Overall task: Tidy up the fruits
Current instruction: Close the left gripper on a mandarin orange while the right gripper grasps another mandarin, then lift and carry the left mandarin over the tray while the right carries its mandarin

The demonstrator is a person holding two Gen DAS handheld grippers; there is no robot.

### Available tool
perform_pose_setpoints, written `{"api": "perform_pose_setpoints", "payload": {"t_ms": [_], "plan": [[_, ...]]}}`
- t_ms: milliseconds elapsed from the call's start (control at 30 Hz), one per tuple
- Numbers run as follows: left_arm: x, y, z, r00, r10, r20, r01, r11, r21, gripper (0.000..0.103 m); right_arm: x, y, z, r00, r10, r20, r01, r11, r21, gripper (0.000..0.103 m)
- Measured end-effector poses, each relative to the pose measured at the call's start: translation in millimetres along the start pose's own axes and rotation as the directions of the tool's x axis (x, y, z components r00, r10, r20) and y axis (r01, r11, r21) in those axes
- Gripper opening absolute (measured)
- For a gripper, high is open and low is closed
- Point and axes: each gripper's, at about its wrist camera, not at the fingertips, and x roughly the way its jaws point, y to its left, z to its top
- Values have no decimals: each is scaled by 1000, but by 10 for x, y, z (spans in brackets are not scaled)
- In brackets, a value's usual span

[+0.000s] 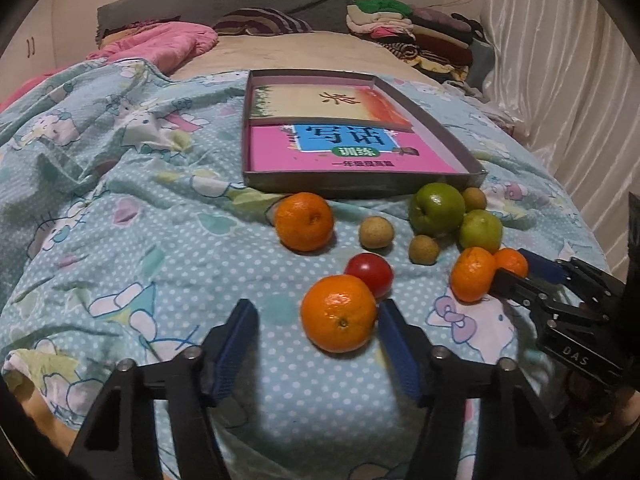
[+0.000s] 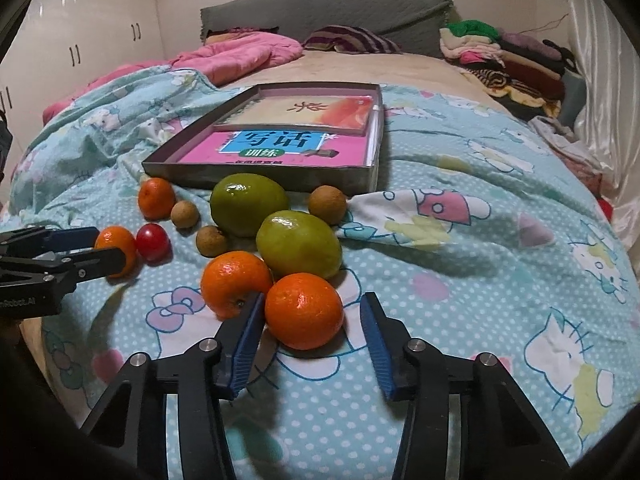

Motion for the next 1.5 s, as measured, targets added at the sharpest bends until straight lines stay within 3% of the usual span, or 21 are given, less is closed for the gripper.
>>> {"api": "perform_pose_setpoints", "payload": {"t_ms": [67,200,533,833,1500], "plan": [[26,-9,10,1000,-9,-5,9,1000,-1,56,9,3,0,1000,23,-3,-23,1000,1,40],[87,-19,28,998,-61,-19,61,998,-3,40,4,-19,-11,999,45,-1,-45,999,19,39],[-53,78,111,996,-93,0,93,996,-3,39,-226,-92,65,997,46,61,-50,996,70,38],[-198,173,486,994,-100,53,101,995,-16,39,-330,-123,479,990,32,137,-39,998,48,38],[240,193,1168,997,-50,57,50,999,-10,39,177,-220,1163,990,62,124,-68,997,41,38]]}}
